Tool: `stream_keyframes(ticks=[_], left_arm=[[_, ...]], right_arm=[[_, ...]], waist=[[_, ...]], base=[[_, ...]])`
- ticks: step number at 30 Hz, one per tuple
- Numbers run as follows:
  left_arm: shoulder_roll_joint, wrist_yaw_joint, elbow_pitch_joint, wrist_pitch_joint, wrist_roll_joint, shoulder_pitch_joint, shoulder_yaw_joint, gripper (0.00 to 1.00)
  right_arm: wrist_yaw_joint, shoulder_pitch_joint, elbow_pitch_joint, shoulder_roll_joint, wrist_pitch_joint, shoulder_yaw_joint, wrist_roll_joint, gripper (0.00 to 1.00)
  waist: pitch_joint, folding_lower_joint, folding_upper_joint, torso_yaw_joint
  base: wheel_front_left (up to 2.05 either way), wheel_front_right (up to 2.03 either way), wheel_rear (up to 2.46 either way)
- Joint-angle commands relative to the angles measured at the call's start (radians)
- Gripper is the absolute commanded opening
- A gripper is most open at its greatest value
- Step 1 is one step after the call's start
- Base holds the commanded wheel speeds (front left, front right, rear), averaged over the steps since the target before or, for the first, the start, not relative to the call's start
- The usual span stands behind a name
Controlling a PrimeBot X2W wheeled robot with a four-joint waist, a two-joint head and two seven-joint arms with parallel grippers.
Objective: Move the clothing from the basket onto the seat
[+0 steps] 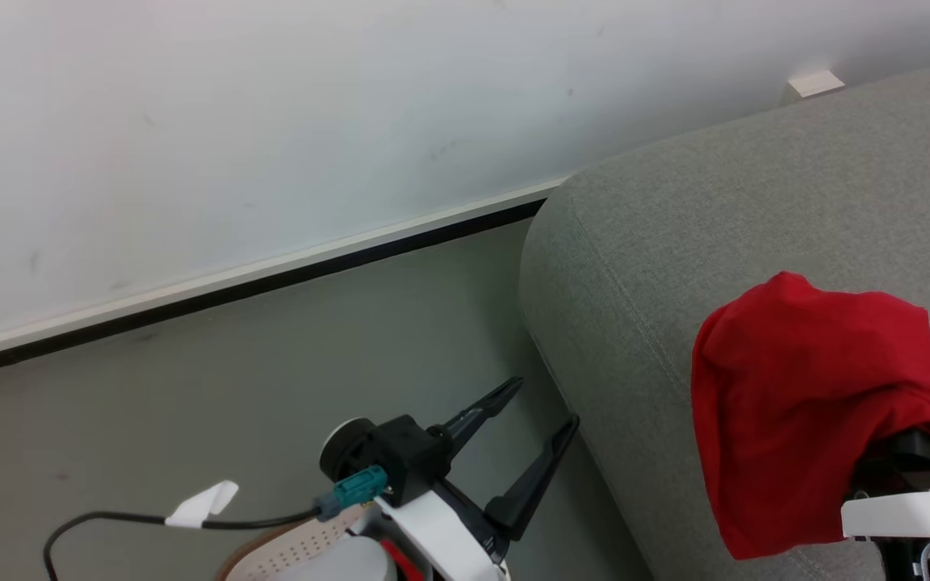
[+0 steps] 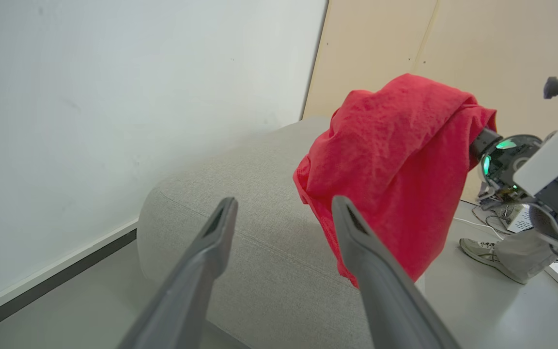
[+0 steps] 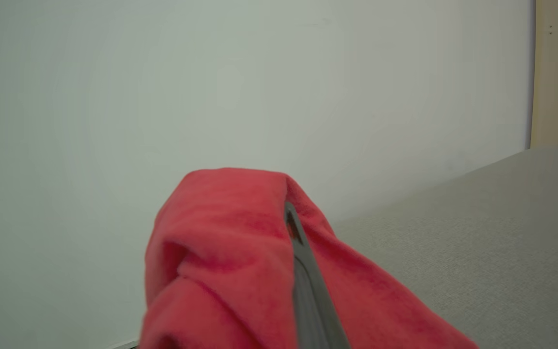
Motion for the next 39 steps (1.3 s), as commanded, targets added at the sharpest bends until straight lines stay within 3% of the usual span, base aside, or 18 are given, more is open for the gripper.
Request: stream_keyframes(ticks=[1,11,18,22,27,28,29,32,35,38,39], left_arm=[[0.006,0.004,0.003,-0.002,0.01,-0.012,0.001,1.0],[0.026,-0.008,-0.018,0.007,0.059,-0.077,-0.014,1.0],[0.039,-0.033,-0.053,0.054,0.104,-0.181,-0.027,1.0],[0.046,-0.048,-0.078,0.077,0.123,-0.247,-0.03,1.0],[0.022,-0.062,-0.083,0.083,0.149,-0.308,-0.043,1.0],[0.015,-0.063,-0.083,0.084,0.152,-0.32,-0.047,1.0],[0.014,-0.063,-0.078,0.084,0.156,-0.329,-0.05,1.0],[0.014,-0.069,-0.065,0.081,0.16,-0.345,-0.052,1.0],[0.022,-0.071,-0.049,0.071,0.161,-0.35,-0.049,1.0],[0.019,-0.072,-0.031,0.056,0.148,-0.341,-0.047,1.0],[0.017,-0.071,-0.022,0.054,0.142,-0.335,-0.046,1.0]], right_arm=[[-0.002,-0.014,-0.007,-0.007,-0.001,-0.007,0.003,0.0],[-0.002,-0.188,0.025,-0.062,0.028,-0.035,-0.055,0.0],[-0.002,-0.443,0.102,-0.159,0.086,-0.143,-0.08,0.0],[-0.002,-0.573,0.157,-0.249,0.096,-0.214,-0.146,0.0],[-0.002,-0.701,0.3,-0.293,0.084,-0.31,-0.198,0.02],[-0.002,-0.723,0.338,-0.302,0.092,-0.316,-0.203,0.15],[-0.002,-0.744,0.38,-0.318,0.093,-0.321,-0.217,0.2],[-0.002,-0.784,0.497,-0.352,0.091,-0.322,-0.288,0.15],[-0.002,-0.798,0.618,-0.373,0.116,-0.288,-0.373,0.02],[-0.002,-0.798,0.723,-0.389,0.148,-0.264,-0.422,0.06],[-0.002,-0.793,0.758,-0.388,0.161,-0.255,-0.428,0.2]], waist=[[0.014,-0.0001,-0.0001,-0.01],[0.117,-0.0001,-0.0001,0.02],[0.304,-0.0001,-0.0001,0.095],[0.424,-0.0001,-0.0001,0.142],[0.531,-0.0001,-0.0001,0.196],[0.55,-0.0001,-0.0001,0.206],[0.565,-0.0001,-0.0001,0.214],[0.599,-0.0001,-0.0001,0.234],[0.609,-0.0001,-0.0001,0.245],[0.594,-0.0001,-0.0001,0.252],[0.584,-0.0001,-0.0001,0.253]], base=[[0.0,0.0,0.0],[0.0,0.0,0.0],[0.0,0.0,0.0],[0.0,0.0,0.0],[0.0,0.0,0.0],[0.0,0.0,0.0],[0.0,0.0,0.0],[0.0,0.0,0.0],[0.0,0.0,0.0],[0.0,0.0,0.0],[0.0,0.0,0.0]])
